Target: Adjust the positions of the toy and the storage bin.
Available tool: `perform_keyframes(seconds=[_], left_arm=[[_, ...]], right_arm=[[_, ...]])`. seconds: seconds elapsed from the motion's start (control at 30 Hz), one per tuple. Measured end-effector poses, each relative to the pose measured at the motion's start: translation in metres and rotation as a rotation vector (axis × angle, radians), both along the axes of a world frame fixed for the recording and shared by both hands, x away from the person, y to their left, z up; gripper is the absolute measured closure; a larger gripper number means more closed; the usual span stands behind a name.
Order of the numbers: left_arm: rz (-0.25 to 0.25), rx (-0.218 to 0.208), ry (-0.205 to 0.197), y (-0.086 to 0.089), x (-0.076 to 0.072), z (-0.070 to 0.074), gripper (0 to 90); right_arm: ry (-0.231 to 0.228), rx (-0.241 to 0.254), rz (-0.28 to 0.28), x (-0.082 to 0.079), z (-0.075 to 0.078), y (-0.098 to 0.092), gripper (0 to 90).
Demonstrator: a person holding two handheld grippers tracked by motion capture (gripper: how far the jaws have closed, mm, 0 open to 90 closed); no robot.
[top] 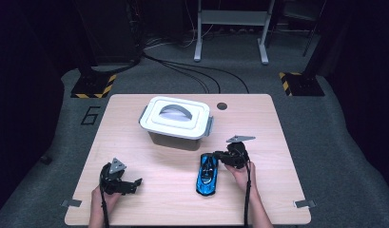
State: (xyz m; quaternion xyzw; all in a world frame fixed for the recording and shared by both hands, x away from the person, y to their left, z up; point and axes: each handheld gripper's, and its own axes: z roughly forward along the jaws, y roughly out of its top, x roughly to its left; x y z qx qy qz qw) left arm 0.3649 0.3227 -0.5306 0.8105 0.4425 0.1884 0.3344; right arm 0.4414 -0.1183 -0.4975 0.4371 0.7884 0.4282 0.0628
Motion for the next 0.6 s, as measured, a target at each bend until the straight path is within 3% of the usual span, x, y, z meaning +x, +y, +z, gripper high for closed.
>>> perform_keyframes(seconds=[0.3, 0.37, 0.47, 0.53, 0.6], left_arm=[[0.003, -0.003, -0.002, 0.0, 0.0, 0.0, 0.6], [0.003, -0.002, -0.002, 0.0, 0.0, 0.0, 0.6], [0.003, -0.002, -0.002, 0.0, 0.0, 0.0, 0.6], [0.004, -0.002, -0.001, 0.0, 0.0, 0.0, 0.6], [0.003, -0.003, -0.002, 0.0, 0.0, 0.0, 0.6]], right_arm=[[-0.01, 0.002, -0.042, -0.005, -0.007, -0.001, 78.6], [-0.01, 0.013, -0.068, -0.008, -0.006, 0.0, 67.2], [-0.01, 0.029, -0.1, -0.012, -0.003, -0.001, 62.0], [-0.005, 0.028, -0.138, -0.017, -0.001, -0.001, 53.1], [0.038, 0.036, -0.19, -0.023, -0.001, 0.0, 42.7]])
